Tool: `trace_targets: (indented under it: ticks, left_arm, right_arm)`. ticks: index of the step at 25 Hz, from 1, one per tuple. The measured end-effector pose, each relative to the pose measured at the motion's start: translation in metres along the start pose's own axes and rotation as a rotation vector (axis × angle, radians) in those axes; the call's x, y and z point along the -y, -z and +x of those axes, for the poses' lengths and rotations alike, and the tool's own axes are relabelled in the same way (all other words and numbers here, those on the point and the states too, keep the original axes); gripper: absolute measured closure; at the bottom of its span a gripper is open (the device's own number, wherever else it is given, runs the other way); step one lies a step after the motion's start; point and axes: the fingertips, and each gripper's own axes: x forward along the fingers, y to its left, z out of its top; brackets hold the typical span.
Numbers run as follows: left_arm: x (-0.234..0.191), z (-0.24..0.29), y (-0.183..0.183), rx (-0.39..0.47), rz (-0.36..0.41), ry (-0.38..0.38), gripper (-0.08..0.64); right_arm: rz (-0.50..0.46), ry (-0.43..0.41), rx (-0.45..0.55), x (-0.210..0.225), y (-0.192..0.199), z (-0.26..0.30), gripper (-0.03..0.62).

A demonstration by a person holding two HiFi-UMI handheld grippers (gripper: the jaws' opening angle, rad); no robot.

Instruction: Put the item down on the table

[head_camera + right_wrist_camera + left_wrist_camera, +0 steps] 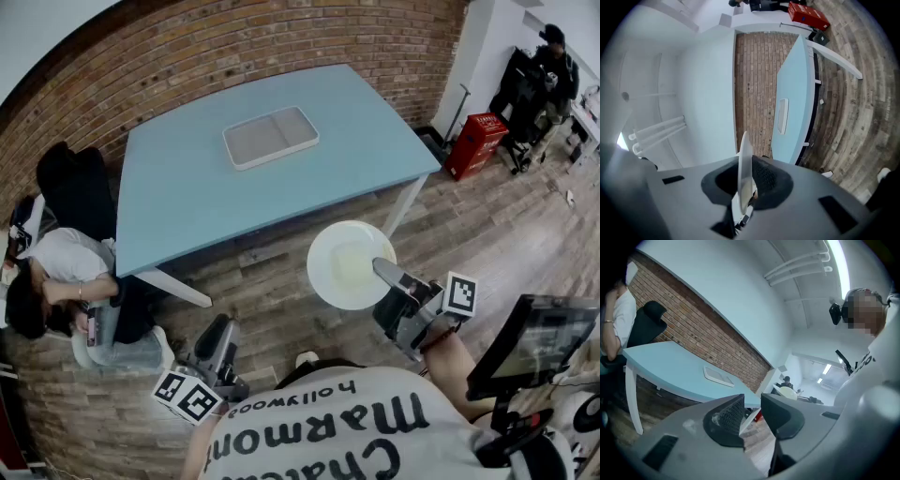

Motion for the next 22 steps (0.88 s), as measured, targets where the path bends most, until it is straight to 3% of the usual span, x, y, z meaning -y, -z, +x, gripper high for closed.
trace_targets:
  ticks: [22]
  left_arm:
    - [-0.023, 0.015, -0.005, -0.014, -0.023, 0.001, 0.449]
  right_arm:
    - [0.087, 0.013, 0.054, 0.018, -0.014, 0.015, 0.551]
